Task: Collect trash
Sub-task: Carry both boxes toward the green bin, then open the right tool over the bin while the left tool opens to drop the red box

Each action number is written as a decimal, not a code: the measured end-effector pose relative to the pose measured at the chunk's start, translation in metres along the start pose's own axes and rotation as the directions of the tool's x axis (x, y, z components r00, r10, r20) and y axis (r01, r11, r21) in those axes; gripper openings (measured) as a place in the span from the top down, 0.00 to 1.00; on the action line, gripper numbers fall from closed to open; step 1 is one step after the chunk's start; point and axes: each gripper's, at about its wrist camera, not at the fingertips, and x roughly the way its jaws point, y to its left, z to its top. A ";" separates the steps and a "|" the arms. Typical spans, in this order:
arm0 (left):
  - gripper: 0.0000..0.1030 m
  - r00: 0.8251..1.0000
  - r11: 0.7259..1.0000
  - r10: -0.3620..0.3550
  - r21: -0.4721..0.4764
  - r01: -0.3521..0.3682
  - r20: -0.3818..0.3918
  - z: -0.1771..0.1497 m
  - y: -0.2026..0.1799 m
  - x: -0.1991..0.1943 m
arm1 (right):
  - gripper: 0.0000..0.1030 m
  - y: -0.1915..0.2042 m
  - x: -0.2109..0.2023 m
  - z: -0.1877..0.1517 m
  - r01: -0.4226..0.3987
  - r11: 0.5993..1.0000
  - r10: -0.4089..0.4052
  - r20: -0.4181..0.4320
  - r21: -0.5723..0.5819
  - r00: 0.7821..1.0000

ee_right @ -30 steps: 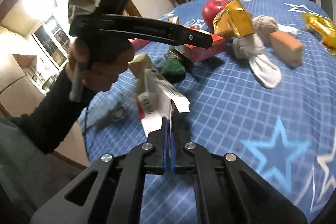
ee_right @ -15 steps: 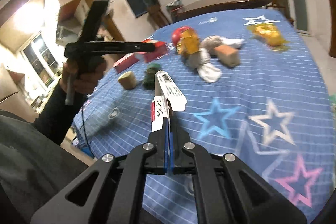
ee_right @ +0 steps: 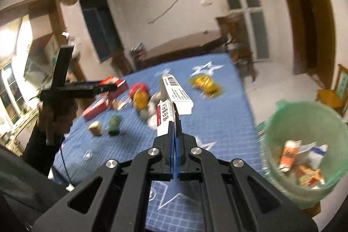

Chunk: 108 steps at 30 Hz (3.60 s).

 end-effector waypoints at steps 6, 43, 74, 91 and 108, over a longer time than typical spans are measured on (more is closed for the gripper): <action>0.15 0.998 0.998 -0.043 0.041 0.042 0.041 0.022 -0.048 0.003 | 1.00 -0.022 -0.031 0.005 0.134 0.990 -0.137 0.088 0.043 0.987; 0.15 0.954 0.896 -0.292 0.368 0.249 0.065 0.066 -0.364 0.097 | 1.00 -0.114 -0.103 0.005 0.661 0.742 -0.670 0.156 0.112 0.726; 0.15 0.953 0.891 -0.302 0.361 0.274 0.022 0.055 -0.358 0.122 | 1.00 -0.122 -0.083 0.020 0.639 0.764 -0.645 0.090 0.088 0.759; 0.12 0.959 0.911 -0.270 0.302 0.282 -0.081 0.065 -0.352 0.162 | 0.89 -0.158 -0.057 0.012 0.641 0.760 -0.644 -0.006 0.109 0.765; 0.10 0.941 0.907 -0.330 0.252 0.338 -0.074 0.071 -0.341 0.162 | 0.71 -0.153 -0.079 0.005 0.649 0.743 -0.662 0.036 0.164 0.749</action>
